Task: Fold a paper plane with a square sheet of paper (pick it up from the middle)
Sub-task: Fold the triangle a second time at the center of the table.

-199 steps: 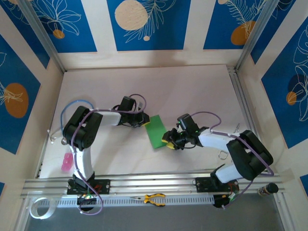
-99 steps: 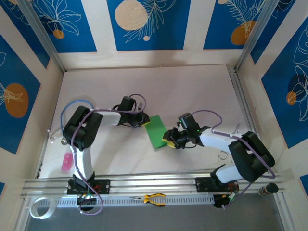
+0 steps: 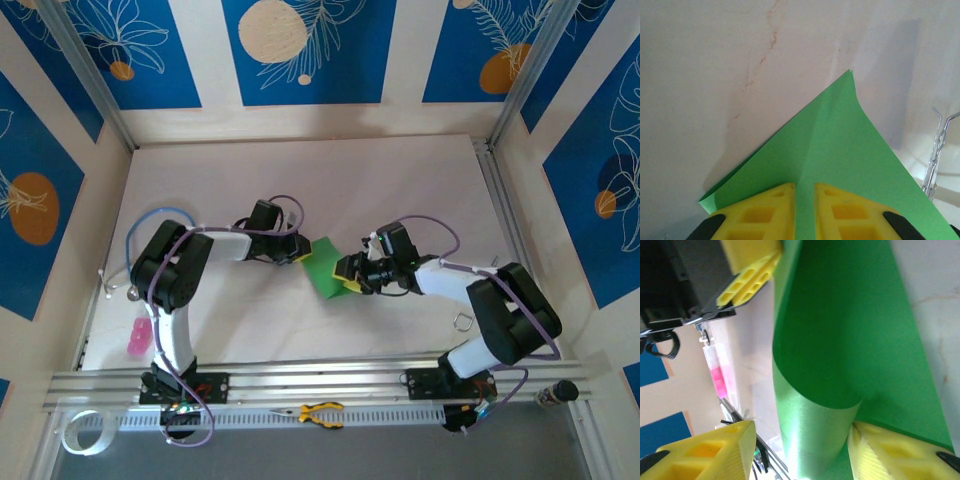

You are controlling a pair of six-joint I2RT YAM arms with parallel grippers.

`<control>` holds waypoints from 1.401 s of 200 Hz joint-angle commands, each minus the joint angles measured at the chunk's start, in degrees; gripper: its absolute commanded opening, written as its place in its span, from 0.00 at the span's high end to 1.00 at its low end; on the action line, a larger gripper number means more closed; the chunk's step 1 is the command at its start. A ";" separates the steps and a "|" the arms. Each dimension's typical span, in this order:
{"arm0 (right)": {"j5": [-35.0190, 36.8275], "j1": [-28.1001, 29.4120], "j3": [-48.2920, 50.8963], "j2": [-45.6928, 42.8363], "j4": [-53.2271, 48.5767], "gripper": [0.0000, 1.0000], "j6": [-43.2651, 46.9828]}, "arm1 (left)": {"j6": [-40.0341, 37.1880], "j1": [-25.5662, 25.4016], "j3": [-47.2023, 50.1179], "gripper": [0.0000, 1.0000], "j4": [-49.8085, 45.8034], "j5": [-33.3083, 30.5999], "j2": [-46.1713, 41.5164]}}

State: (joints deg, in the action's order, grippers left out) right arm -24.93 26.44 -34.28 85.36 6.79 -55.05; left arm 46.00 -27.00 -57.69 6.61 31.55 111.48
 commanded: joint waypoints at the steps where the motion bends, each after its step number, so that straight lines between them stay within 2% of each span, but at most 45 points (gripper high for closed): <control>1: -4.01 -1.48 -1.67 1.66 0.71 0.46 4.82 | -0.47 0.38 0.60 0.81 -3.91 0.09 2.22; 64: -2.75 -3.27 -3.44 4.17 -2.52 0.43 9.17 | -0.68 0.44 0.62 0.81 -3.89 0.42 2.23; 133: -9.76 -5.52 -4.66 6.42 -2.91 0.45 13.28 | -0.70 0.38 0.35 0.81 -3.80 0.88 2.42; 199: -17.39 -7.42 -6.46 9.62 -4.04 0.58 16.89 | -0.40 0.37 -0.05 0.81 -3.28 1.57 2.35; 244: -15.80 -7.19 -8.57 12.79 -7.69 0.70 17.87 | 0.88 0.21 0.34 0.80 -0.32 3.24 0.94; 280: -14.97 -6.85 -9.39 14.64 -8.87 0.82 18.18 | 1.66 0.11 0.53 0.74 2.24 4.57 -2.99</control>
State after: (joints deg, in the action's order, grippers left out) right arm -39.22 19.38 -42.44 98.67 0.69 -37.71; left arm 46.72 -27.00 -57.76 7.62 33.56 111.44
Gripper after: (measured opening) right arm 0.202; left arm 0.243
